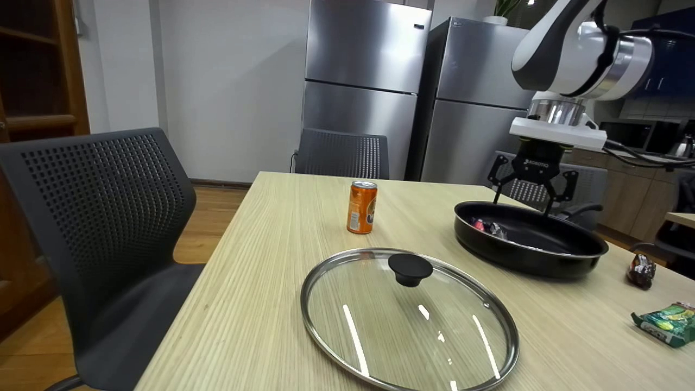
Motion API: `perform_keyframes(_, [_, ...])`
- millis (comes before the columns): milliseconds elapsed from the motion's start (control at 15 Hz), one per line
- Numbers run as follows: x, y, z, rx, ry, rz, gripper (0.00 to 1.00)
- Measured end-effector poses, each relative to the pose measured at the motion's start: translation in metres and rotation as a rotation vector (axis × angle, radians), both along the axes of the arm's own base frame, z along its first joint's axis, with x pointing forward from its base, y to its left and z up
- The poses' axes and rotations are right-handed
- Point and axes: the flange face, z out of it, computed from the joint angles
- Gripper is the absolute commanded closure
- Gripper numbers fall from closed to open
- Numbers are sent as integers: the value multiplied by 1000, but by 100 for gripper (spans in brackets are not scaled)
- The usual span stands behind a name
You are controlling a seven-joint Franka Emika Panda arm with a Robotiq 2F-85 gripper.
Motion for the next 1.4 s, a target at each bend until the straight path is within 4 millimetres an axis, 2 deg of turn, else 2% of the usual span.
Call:
perform_keyframes(267, [-28,-6,12,-1,11,-18,0])
perform_keyframes(600, [-69,-20,14,-18,11,-55,0])
perform_keyframes(1000, [-118,-51,10,-46,6,-133,0])
perform_keyframes(1400, [-148,-92,7,-60,25,-229,0])
